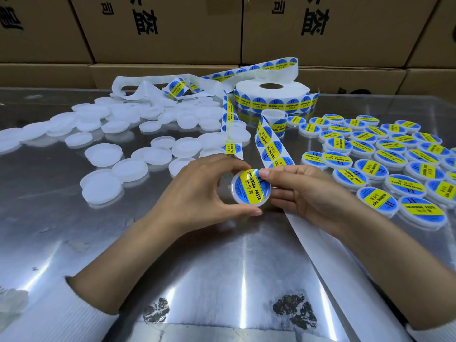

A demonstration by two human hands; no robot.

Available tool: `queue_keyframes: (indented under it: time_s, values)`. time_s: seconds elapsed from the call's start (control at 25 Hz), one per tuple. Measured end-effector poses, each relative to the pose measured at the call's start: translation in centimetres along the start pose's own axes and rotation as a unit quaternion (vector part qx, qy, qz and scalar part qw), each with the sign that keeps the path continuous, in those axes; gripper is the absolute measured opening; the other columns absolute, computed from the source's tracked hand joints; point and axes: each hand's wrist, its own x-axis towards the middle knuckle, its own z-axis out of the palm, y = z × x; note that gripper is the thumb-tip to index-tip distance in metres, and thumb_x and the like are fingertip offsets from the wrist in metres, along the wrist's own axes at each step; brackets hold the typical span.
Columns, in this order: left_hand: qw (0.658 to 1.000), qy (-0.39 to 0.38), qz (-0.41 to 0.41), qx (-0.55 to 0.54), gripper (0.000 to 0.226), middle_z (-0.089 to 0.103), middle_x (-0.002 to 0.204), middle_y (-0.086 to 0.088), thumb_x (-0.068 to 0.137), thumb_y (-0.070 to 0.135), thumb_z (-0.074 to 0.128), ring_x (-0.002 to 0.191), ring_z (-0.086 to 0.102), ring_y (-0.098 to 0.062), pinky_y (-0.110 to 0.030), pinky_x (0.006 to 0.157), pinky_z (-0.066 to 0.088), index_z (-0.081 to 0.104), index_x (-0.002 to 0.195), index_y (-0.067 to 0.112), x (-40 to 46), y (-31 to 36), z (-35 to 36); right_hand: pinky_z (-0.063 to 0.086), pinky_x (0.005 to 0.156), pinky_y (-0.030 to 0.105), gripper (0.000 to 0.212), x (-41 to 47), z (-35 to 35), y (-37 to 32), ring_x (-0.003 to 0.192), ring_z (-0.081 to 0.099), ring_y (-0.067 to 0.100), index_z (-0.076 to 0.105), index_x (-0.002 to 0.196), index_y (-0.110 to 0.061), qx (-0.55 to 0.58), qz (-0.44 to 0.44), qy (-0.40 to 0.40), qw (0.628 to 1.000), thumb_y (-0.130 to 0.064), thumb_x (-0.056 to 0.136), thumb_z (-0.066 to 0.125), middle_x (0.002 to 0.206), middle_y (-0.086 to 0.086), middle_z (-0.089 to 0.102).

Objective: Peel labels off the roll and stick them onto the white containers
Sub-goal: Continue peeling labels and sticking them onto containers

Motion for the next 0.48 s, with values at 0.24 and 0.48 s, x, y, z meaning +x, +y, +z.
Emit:
queue_keyframes:
  time_s: [0.24,0.48]
  values:
    - [1.000,0.018,0.005,0.001,0.058,0.057,0.086,0.022,0.059,0.057,0.079,0.076,0.045,0.022,0.000,0.067,0.030,0.070,0.102,0.019,-0.01,0.32,-0.09,0.054,0.076,0.019,0.016,0.12,0.18,0.26,0.079,0.069,0.012,0.077,0.076,-0.021,-0.021,-0.008,0.012,1.000,-0.034,0.067,0.074,0.091,0.004,0.075]
    - [1.000,0.028,-0.005,-0.005,0.058,0.058,0.085,0.022,0.058,0.056,0.080,0.074,0.045,0.022,0.000,0.068,0.029,0.071,0.101,0.019,-0.08,0.52,-0.10,0.058,0.073,0.026,0.015,-0.02,0.66,0.10,0.074,0.072,0.017,0.077,0.072,-0.016,0.004,-0.034,0.017,0.999,-0.018,0.083,0.067,0.087,0.011,0.075]
